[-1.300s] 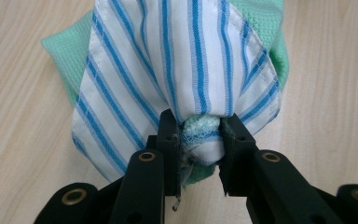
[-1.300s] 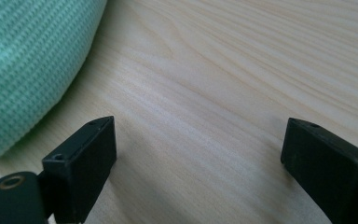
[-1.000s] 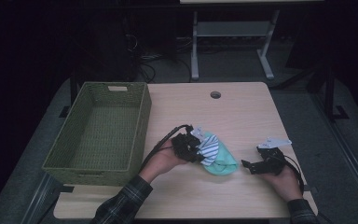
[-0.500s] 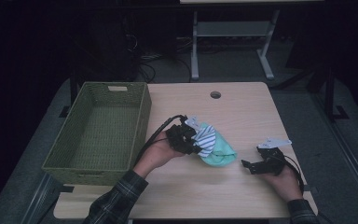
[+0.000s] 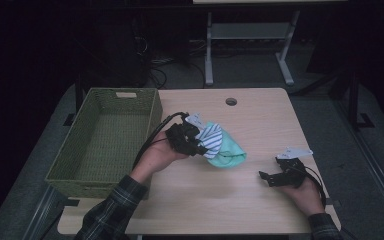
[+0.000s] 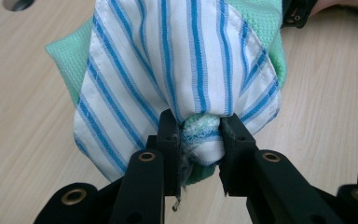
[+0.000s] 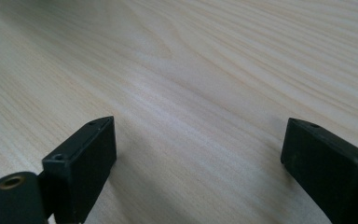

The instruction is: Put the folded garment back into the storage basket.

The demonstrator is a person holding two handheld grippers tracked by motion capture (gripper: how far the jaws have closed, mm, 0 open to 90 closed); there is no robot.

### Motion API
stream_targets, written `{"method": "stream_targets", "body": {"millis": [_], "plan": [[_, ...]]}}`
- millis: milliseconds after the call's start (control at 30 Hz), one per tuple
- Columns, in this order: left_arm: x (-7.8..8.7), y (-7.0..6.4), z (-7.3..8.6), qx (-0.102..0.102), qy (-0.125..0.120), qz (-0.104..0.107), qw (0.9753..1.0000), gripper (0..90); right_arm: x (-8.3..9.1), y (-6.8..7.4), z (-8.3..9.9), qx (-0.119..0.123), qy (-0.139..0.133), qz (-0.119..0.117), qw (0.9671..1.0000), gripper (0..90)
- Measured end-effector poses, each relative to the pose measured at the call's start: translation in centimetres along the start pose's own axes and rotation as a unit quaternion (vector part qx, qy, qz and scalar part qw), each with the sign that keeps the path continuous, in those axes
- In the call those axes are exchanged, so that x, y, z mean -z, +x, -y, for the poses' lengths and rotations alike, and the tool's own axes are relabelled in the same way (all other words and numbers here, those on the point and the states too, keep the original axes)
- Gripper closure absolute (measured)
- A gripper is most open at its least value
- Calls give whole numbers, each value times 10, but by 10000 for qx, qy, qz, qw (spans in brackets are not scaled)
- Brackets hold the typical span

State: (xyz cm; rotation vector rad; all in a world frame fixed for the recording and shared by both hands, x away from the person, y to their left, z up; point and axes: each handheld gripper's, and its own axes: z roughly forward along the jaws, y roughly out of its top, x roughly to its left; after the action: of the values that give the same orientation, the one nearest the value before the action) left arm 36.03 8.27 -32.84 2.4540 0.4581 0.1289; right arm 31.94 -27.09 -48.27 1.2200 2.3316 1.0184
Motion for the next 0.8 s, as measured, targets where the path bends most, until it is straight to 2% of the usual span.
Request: {"method": "stream_targets", "body": {"millis": [133, 467, 533, 800], "plan": [[11, 4, 2, 61, -58, -69, 9999, 725, 0, 0, 0, -1, 1, 2, 10000, 98], [36, 15, 6, 74, -4, -277, 9996, 724, 0, 0, 0, -16, 7, 12, 10000, 98], [38, 16, 8, 147, -72, -317, 9994, 724, 0, 0, 0, -17, 8, 12, 10000, 97], [54, 26, 16, 282, -71, -433, 9986, 724, 0, 0, 0, -17, 8, 13, 10000, 98]]}}
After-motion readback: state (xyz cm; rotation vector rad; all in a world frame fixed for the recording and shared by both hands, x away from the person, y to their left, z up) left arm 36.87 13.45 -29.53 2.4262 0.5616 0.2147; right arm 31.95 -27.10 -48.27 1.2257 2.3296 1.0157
